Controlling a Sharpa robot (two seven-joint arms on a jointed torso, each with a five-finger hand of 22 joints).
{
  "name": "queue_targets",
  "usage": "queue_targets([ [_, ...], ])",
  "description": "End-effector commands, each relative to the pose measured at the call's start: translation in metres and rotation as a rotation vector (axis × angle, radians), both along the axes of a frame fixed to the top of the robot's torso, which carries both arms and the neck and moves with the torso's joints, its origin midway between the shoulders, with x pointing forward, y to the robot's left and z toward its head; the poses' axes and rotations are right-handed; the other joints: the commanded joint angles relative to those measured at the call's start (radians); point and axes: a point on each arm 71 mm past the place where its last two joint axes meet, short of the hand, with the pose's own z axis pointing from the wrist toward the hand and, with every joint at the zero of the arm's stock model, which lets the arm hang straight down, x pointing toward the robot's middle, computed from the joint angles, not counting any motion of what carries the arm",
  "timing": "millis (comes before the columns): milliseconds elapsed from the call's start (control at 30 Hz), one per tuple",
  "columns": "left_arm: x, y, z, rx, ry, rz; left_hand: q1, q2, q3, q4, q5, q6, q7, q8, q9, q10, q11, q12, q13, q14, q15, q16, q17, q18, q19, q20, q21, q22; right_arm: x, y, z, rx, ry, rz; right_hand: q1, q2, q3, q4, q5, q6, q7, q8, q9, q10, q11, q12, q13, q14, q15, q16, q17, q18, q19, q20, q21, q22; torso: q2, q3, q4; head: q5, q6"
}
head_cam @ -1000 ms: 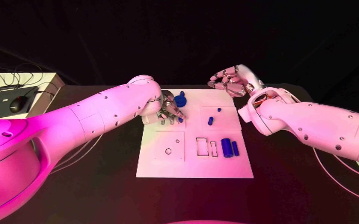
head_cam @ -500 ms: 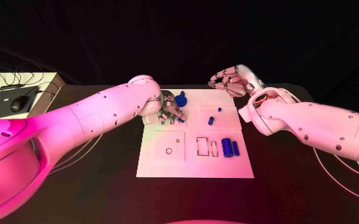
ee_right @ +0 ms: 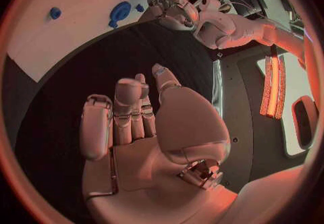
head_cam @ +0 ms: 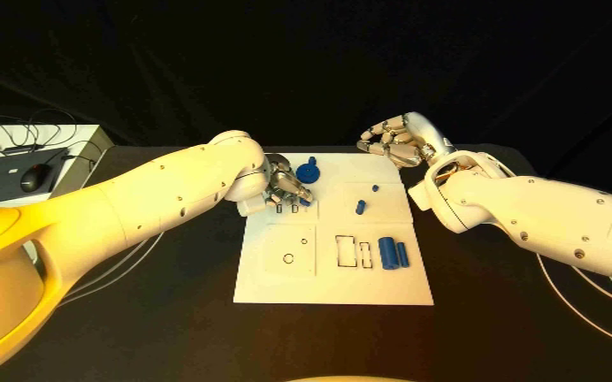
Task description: Assemble the parts on the task board
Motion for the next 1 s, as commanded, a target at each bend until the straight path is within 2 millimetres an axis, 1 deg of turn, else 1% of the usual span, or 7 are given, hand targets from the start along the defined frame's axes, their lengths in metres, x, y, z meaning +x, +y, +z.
queue_targets([
  [33,-0.004,0.002,0.002,-0.035,0.018,0.044,-0.011,0.002,0.146,-0.164,0.040,0.022,-0.011,-0.008,0.106,0.012,-0.004,-0.005,0.000,0.004,-0.003,-0.001,0.001,-0.015,0.003,-0.008,0.001,0.002,0.000,0.000,0.000,-0.010,-0.004,0.012,-0.006,0.008,-0.005,0.000,0.001,0.003,0.002,-0.005,0.000,0.001,-0.003,-0.003,0.001,0.004,-0.003,-0.004,0.001,-0.018,0.092,-0.006,0.003,0.194,-0.003,0.0008,0.0023,0.002,-0.004],
  [67,-0.005,0.004,0.002,-0.035,0.022,0.042,-0.012,0.008,0.133,-0.173,0.051,0.027,-0.013,-0.018,0.107,0.017,-0.005,-0.012,-0.001,0.005,-0.005,-0.003,0.001,-0.021,0.004,-0.015,-0.001,0.002,0.000,-0.001,0.000,-0.010,-0.004,0.010,-0.006,0.008,-0.005,0.000,0.001,0.003,0.002,-0.005,0.000,0.001,-0.003,-0.003,0.001,0.004,-0.003,-0.004,0.001,-0.018,0.092,-0.006,0.003,0.194,-0.004,0.0016,0.0031,0.002,-0.007],
  [200,-0.010,0.014,0.004,-0.015,0.031,0.027,-0.019,0.003,0.110,-0.182,0.126,0.056,-0.023,-0.019,0.113,0.046,-0.015,-0.005,0.006,0.008,-0.012,-0.009,-0.012,-0.028,0.014,-0.025,0.002,0.011,0.000,-0.003,0.000,-0.011,-0.005,0.006,-0.006,0.007,-0.005,0.000,0.002,0.003,0.003,-0.006,-0.001,0.001,-0.003,-0.004,0.001,0.005,-0.002,-0.005,0.002,-0.018,0.092,-0.005,0.003,0.194,-0.008,0.0038,0.0052,0.006,-0.010],
  [433,-0.012,0.026,0.005,0.009,0.013,0.037,-0.022,0.007,0.078,-0.183,0.176,0.079,-0.036,-0.019,0.140,0.075,-0.028,0.003,0.012,0.012,-0.023,-0.006,-0.047,-0.032,0.031,-0.035,-0.001,0.018,0.000,-0.006,0.000,-0.014,-0.006,-0.001,-0.006,0.007,-0.005,-0.001,0.003,0.002,0.003,-0.008,-0.003,0.000,-0.003,-0.005,0.000,0.005,-0.002,-0.005,0.002,-0.018,0.092,-0.005,0.003,0.193,-0.012,0.0053,0.0099,0.008,-0.022],
  [533,-0.013,0.029,0.006,0.019,-0.007,0.043,-0.020,0.008,0.070,-0.182,0.181,0.090,-0.039,-0.033,0.156,0.081,-0.030,0.000,0.017,0.007,-0.026,0.009,-0.065,-0.038,0.036,-0.041,-0.003,0.028,0.000,-0.008,0.000,-0.014,-0.007,-0.004,-0.007,0.007,-0.006,0.000,0.003,0.001,0.004,-0.010,-0.004,0.000,-0.002,-0.005,0.000,0.005,-0.002,-0.005,0.002,-0.018,0.091,-0.005,0.002,0.193,-0.011,0.0050,0.0089,0.012,-0.022],
  [667,-0.012,0.029,0.006,0.028,-0.036,0.049,-0.020,0.007,0.065,-0.181,0.185,0.099,-0.043,-0.033,0.162,0.088,-0.032,0.001,0.018,0.007,-0.027,0.014,-0.070,-0.039,0.040,-0.041,-0.002,0.033,0.001,-0.008,0.000,-0.015,-0.007,-0.005,-0.007,0.007,-0.006,0.000,0.003,0.001,0.004,-0.010,-0.004,0.000,-0.002,-0.005,0.000,0.005,-0.002,-0.005,0.002,-0.018,0.091,-0.005,0.002,0.193,-0.013,0.0054,0.0105,0.013,-0.025],
  [1000,-0.010,0.018,0.007,0.056,-0.102,0.039,-0.015,0.004,0.059,-0.181,0.193,0.111,-0.046,-0.043,0.171,0.095,-0.034,-0.003,0.022,0.004,-0.028,0.026,-0.082,-0.041,0.046,-0.043,-0.002,0.046,0.001,-0.007,0.000,-0.015,-0.007,-0.003,-0.007,0.007,-0.006,0.000,0.003,0.001,0.004,-0.010,-0.004,0.000,-0.002,-0.005,0.000,0.005,-0.002,-0.005,0.002,-0.018,0.091,-0.005,0.002,0.193,-0.010,0.0045,0.0093,0.017,-0.027],
])
